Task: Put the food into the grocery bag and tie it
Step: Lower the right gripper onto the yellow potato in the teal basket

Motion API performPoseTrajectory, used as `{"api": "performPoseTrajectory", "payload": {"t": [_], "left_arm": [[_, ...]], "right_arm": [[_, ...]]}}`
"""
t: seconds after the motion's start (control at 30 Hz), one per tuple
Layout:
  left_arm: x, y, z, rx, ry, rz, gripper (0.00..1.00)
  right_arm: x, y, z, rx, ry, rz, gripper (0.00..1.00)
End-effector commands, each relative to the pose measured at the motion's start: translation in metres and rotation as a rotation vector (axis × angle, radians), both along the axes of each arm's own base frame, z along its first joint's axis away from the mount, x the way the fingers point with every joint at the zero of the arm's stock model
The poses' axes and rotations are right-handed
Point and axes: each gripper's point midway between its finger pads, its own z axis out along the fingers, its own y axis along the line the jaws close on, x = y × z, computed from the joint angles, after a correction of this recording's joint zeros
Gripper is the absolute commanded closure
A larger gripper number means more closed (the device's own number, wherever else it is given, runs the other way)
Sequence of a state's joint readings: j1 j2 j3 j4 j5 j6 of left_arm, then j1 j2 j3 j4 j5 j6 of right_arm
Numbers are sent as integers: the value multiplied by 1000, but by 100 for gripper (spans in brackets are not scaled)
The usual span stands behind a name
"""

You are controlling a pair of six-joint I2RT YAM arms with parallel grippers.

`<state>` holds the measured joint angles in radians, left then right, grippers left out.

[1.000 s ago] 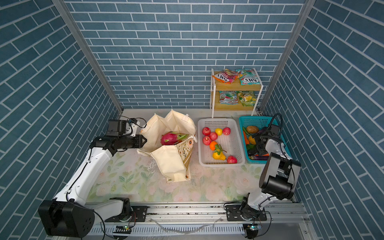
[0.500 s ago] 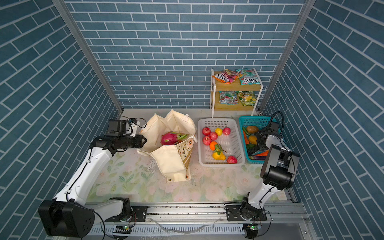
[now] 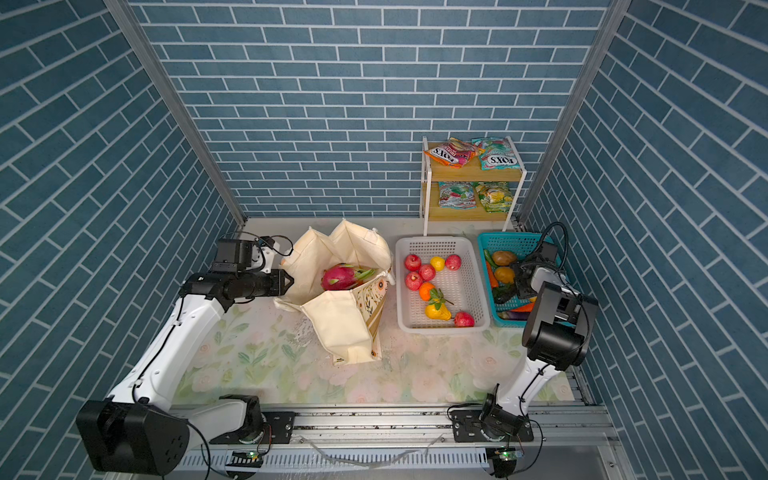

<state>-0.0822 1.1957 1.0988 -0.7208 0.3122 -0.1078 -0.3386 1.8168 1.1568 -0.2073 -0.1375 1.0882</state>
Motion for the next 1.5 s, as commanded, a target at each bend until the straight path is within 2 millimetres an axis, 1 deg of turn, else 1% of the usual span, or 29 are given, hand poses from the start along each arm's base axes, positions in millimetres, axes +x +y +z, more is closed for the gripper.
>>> {"api": "performPoseTrajectory", "payload": {"t": [0.0, 0.1, 0.2, 0.3, 0.4, 0.5, 0.57, 0.63, 0.73, 0.83, 0.87, 0.97, 1.03, 1.13, 1.3, 1.4, 1.47], "left_arm": [[-3, -2, 3, 0, -3, -12, 63], [-3, -2, 4, -1, -6, -13, 63], [-3, -2, 4, 1, -6, -12, 63], [-3, -2, 5, 1, -8, -11, 63], [-3, -2, 5, 2, -9, -11, 63], [-3, -1, 4, 5, -5, -8, 63], [-3, -1, 4, 5, -5, -9, 62], [-3, -1, 4, 5, -5, -8, 63], [-3, -1, 5, 5, -8, -9, 63], [-4, -1, 6, 6, -13, -10, 63], [-4, -1, 6, 6, -14, -9, 63], [-4, -1, 8, 5, -21, -10, 63], [-4, -1, 9, 5, -25, -9, 63], [-5, -1, 9, 3, -25, -11, 63], [-4, -1, 10, 4, -26, -9, 63], [-4, -1, 9, 4, -22, -9, 63], [-5, -1, 9, 4, -23, -10, 63]], "right_arm": [[5, 9, -5, 43, 7, 1, 19], [9, 13, 0, 40, -9, 17, 16], [13, 18, 3, 24, -10, 52, 15], [16, 22, -2, 20, 7, 83, 16], [16, 25, -8, 32, 5, 84, 23], [16, 25, -7, 31, -12, 76, 35], [17, 25, -1, 26, -31, 75, 43], [18, 24, 9, 17, -54, 77, 52], [17, 24, 26, 2, -85, 77, 55], [14, 24, 45, -15, -115, 79, 55], [13, 24, 52, -20, -124, 81, 53], [8, 27, 61, -18, -121, 86, 39], [5, 31, 62, 2, -111, 97, 32], [5, 39, 55, 26, -92, 119, 28], [12, 55, 38, 62, -61, 150, 25], [20, 62, 30, 71, -55, 157, 24], [23, 63, 22, 67, -36, 157, 23]]}}
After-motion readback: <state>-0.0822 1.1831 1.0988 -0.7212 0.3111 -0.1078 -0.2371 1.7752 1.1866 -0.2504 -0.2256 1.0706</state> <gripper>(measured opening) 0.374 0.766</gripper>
